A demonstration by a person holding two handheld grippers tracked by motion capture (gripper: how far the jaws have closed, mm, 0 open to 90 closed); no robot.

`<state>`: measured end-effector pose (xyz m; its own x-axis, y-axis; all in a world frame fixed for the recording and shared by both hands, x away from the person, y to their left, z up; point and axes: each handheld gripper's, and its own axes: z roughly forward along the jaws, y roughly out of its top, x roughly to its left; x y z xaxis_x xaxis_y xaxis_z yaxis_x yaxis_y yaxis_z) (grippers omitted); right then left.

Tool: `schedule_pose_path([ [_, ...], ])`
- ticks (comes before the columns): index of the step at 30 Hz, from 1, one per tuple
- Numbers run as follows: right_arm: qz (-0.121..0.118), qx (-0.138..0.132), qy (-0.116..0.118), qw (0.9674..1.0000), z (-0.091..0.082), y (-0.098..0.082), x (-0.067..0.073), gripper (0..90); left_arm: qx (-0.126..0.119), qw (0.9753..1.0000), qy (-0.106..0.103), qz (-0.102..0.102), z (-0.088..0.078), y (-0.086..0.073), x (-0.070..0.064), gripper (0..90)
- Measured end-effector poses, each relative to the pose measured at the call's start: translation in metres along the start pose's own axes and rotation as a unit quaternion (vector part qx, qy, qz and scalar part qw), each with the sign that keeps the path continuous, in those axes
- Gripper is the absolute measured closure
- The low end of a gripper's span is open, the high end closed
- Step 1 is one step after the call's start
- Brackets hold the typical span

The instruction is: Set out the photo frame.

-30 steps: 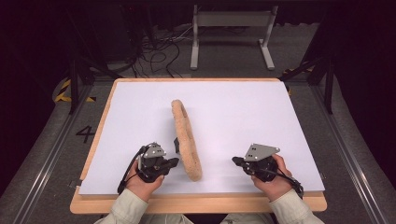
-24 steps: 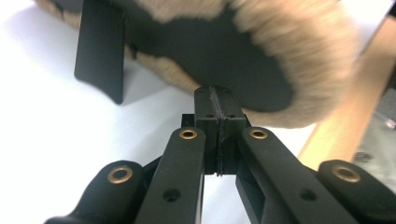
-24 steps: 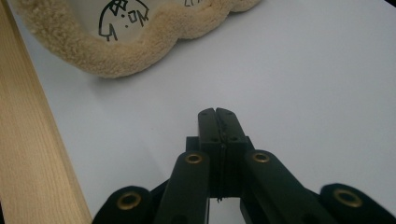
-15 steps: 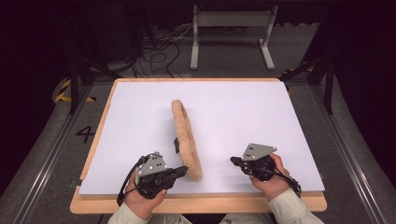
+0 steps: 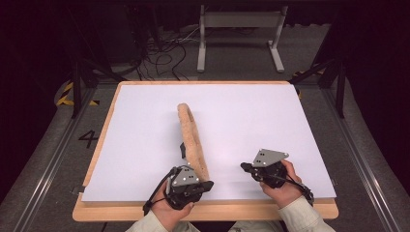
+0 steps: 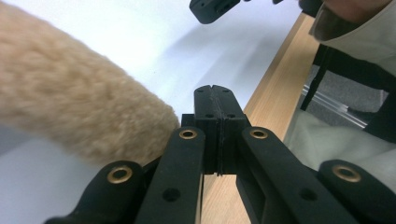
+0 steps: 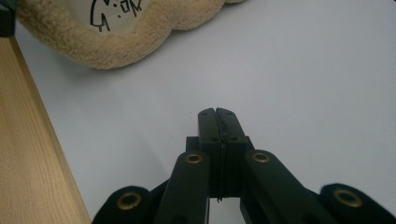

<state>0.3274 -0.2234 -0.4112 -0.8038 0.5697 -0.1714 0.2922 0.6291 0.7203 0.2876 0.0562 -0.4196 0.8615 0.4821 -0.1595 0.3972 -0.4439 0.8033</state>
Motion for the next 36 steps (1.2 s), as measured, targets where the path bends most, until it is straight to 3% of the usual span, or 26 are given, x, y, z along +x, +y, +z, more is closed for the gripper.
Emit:
schedule_pose_path([
  [3,0.0,0.0,-0.001,1.0,-0.001,0.0,0.0,90.0,0.013,0.9997,0.019,0.011,0.007,-0.001,-0.001,88.6],
  [6,-0.001,-0.001,-0.001,1.0,-0.001,0.0,0.0,90.0,0.017,0.9997,0.02,0.006,0.007,-0.002,0.0,89.7],
  [9,-0.001,0.0,-0.001,1.0,-0.001,0.0,0.0,90.0,0.019,0.9994,0.028,0.012,0.007,-0.002,-0.001,89.8],
  [13,-0.001,-0.002,-0.001,1.0,-0.001,0.0,0.0,90.0,0.016,0.9995,0.027,0.005,0.004,-0.005,0.001,89.8],
  [18,-0.002,-0.002,0.001,1.0,0.0,0.002,-0.001,90.0,0.017,0.9989,0.041,-0.014,-0.006,-0.011,0.004,89.8],
  [31,-0.012,-0.005,0.012,0.9998,0.007,0.008,-0.001,90.0,0.016,0.9969,0.07,-0.031,-0.026,-0.021,0.018,89.6],
  [36,-0.014,-0.005,0.015,0.9998,0.009,0.01,-0.001,90.0,0.014,0.9952,0.085,-0.047,-0.034,-0.026,0.024,89.6],
])
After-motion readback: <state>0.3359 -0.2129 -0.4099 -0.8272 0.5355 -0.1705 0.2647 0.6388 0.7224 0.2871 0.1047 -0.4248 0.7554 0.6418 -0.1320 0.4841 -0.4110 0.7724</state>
